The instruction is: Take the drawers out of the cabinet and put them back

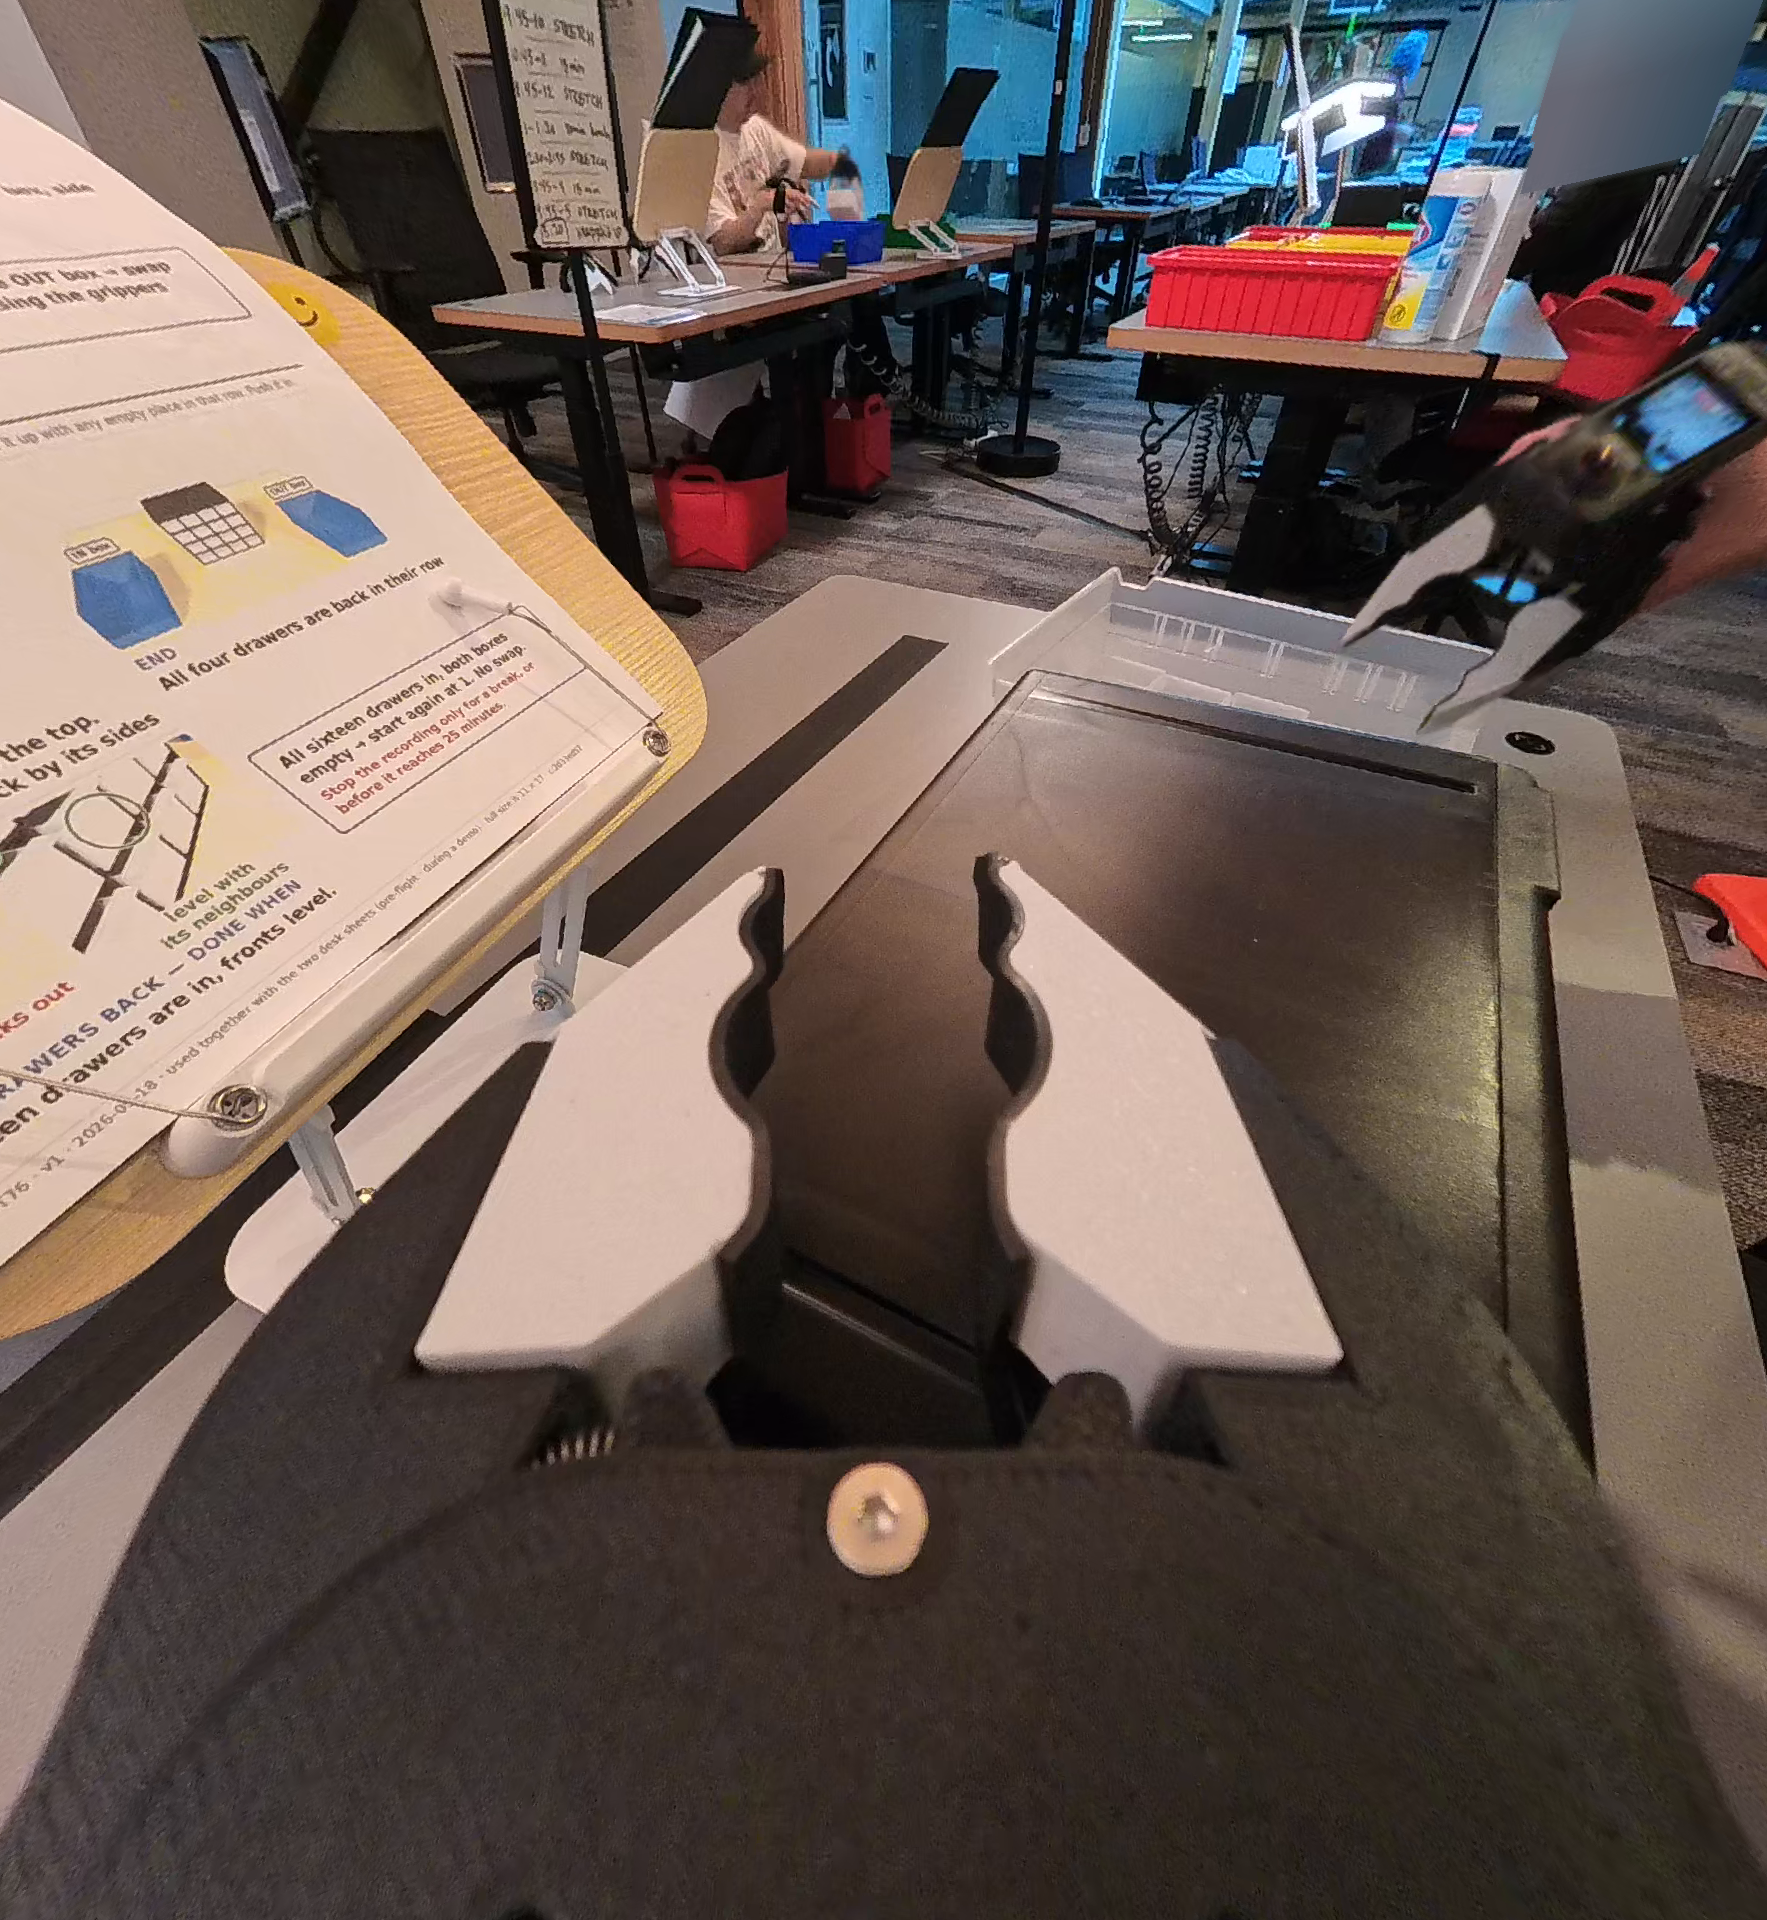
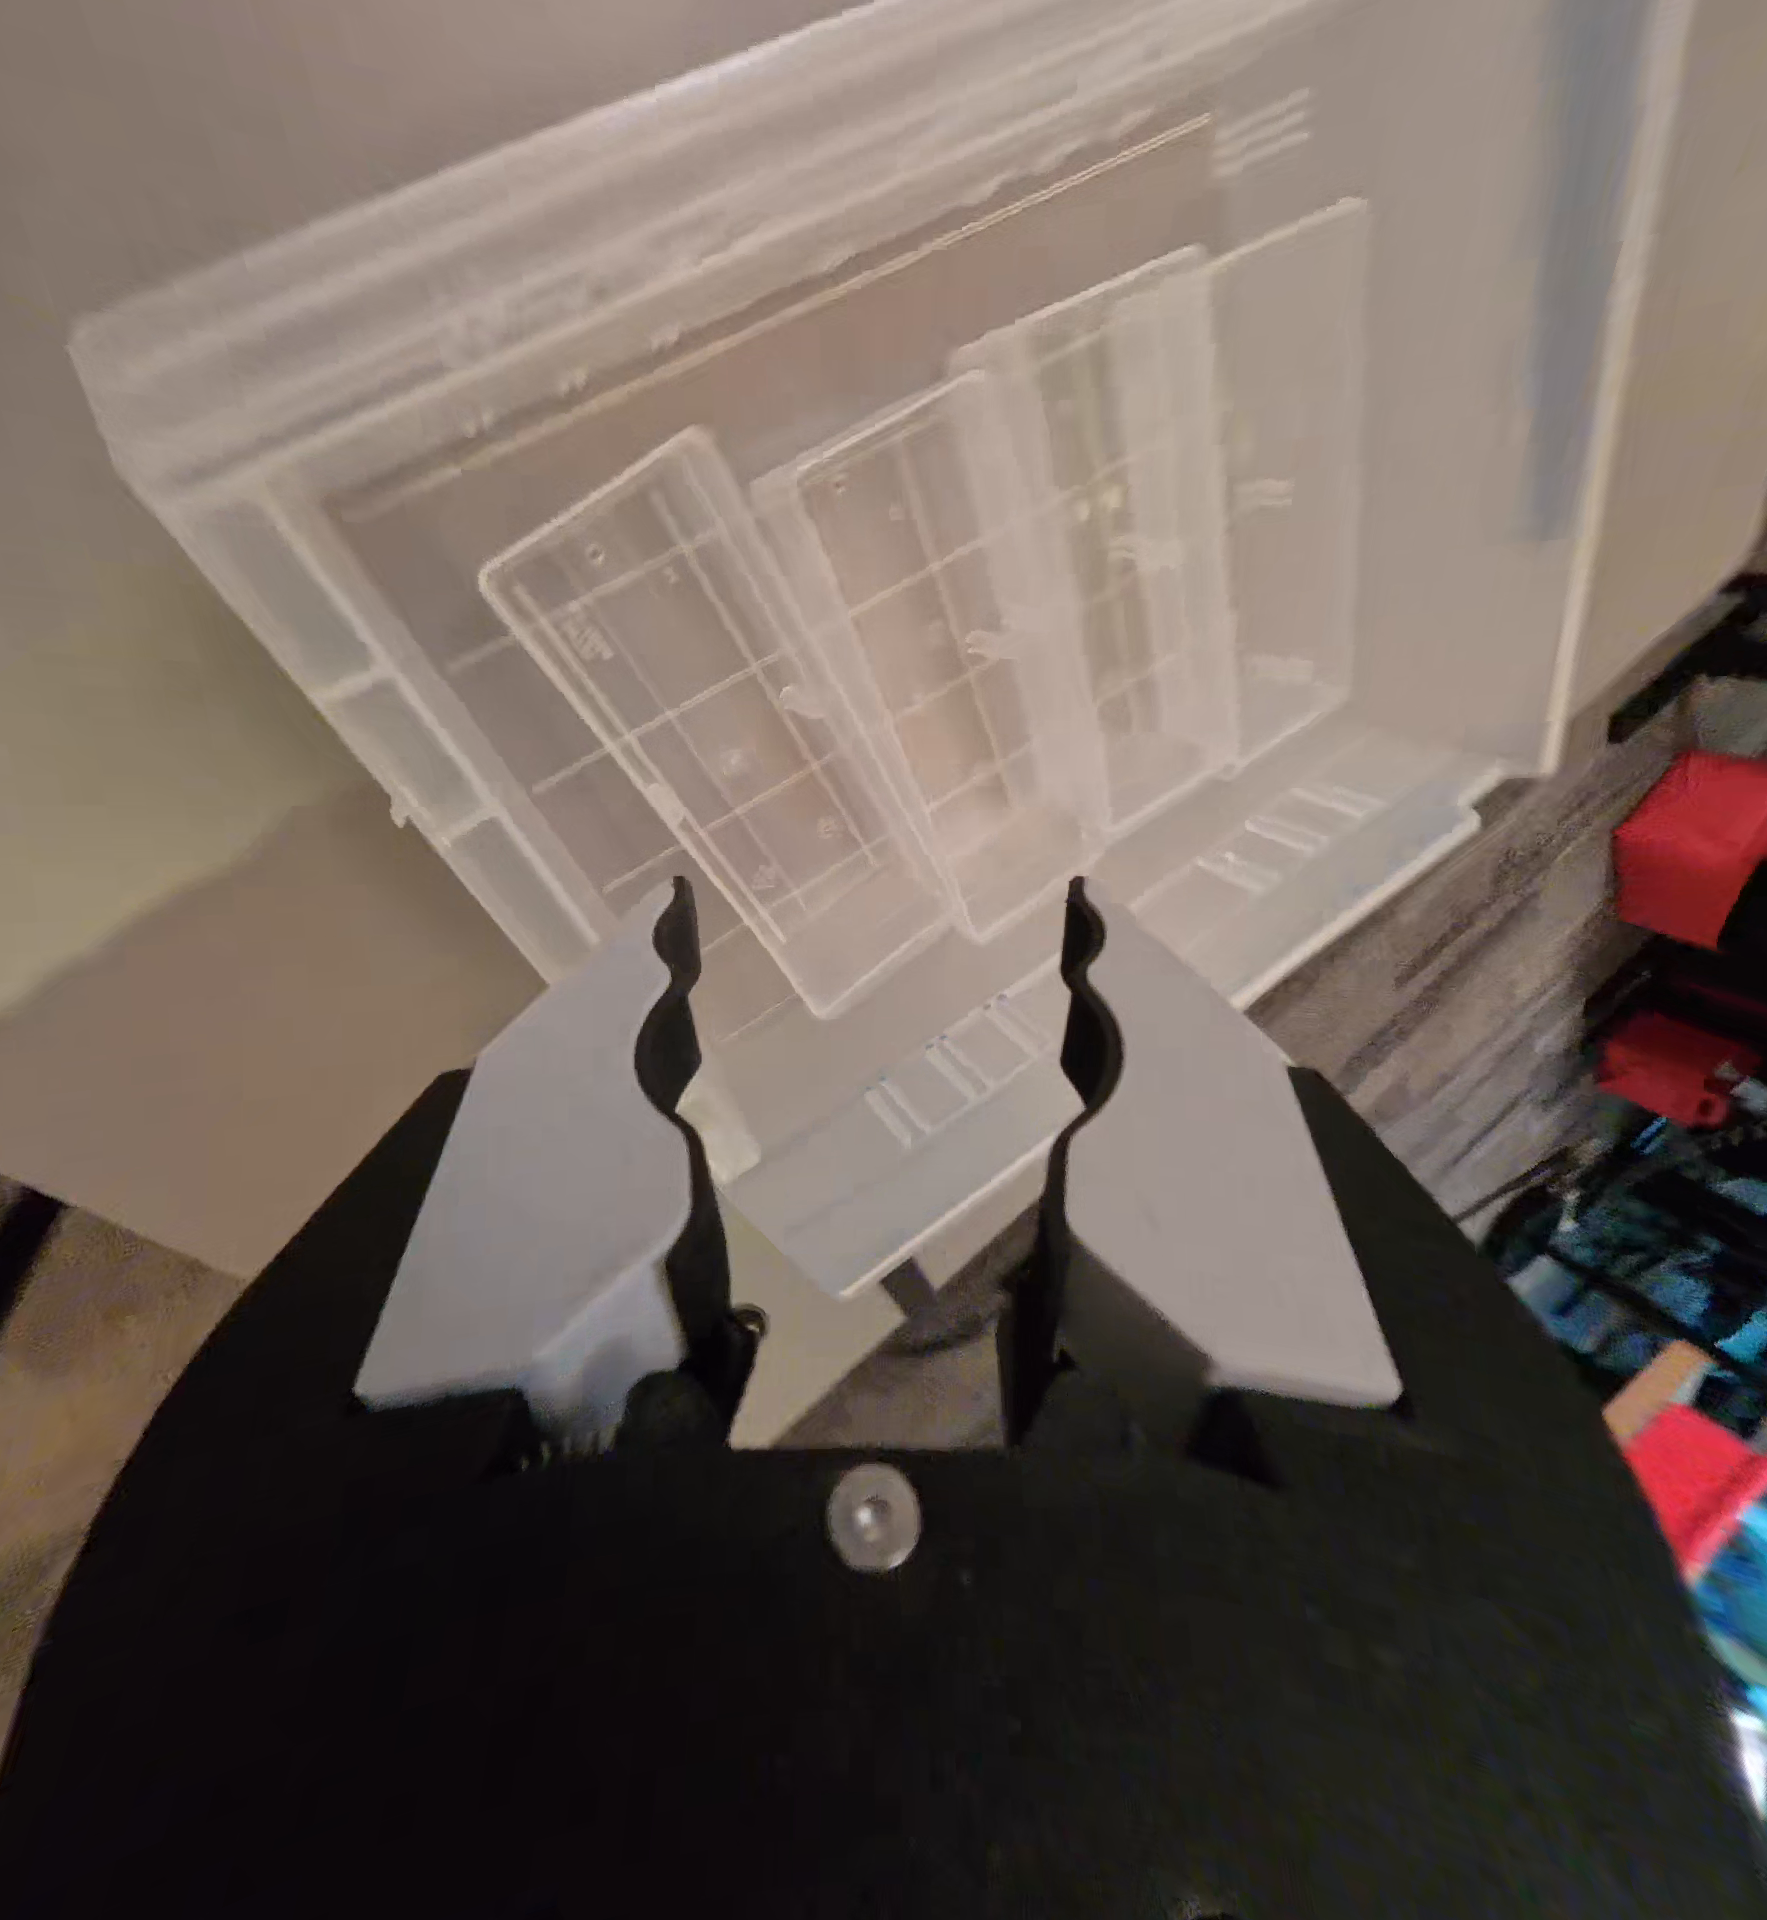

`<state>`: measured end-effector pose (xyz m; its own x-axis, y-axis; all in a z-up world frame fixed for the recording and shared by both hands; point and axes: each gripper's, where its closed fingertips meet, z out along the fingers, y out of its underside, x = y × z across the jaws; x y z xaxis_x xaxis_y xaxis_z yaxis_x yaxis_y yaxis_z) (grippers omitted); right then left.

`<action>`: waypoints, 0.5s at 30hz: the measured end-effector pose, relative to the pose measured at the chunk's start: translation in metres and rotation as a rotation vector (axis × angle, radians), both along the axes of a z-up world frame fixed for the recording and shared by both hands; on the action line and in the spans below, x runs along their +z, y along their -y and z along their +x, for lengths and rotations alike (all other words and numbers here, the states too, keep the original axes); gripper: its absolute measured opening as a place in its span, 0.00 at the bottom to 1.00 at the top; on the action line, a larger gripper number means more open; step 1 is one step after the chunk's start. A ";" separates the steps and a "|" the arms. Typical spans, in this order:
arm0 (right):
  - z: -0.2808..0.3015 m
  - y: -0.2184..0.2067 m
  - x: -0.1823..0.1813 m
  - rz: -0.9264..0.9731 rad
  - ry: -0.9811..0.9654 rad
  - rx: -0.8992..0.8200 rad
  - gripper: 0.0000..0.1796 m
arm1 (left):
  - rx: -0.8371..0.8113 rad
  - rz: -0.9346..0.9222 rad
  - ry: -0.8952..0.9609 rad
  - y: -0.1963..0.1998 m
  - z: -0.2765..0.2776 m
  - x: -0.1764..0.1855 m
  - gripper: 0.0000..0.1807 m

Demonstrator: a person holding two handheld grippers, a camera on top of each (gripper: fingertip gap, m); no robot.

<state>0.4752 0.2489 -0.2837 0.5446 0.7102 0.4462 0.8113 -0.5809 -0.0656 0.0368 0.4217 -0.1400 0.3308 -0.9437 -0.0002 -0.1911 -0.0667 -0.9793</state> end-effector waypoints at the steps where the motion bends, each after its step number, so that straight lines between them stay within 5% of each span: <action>1: 0.000 -0.001 0.009 0.047 -0.039 -0.036 0.40 | 0.000 -0.001 -0.001 0.000 0.000 0.000 0.20; 7: 0.050 -0.001 0.044 0.272 -0.215 -0.360 0.37 | 0.033 -0.019 -0.046 -0.003 -0.001 -0.003 0.24; 15: 0.119 0.015 0.000 0.263 -0.437 -0.661 0.33 | 0.279 0.009 -0.112 -0.006 -0.074 0.010 0.43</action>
<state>0.5945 0.2343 -0.2836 0.9750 0.0858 0.2048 0.1788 -0.8501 -0.4954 -0.0375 0.4280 -0.1301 0.5745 -0.8164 -0.0591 -0.2735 -0.1234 -0.9539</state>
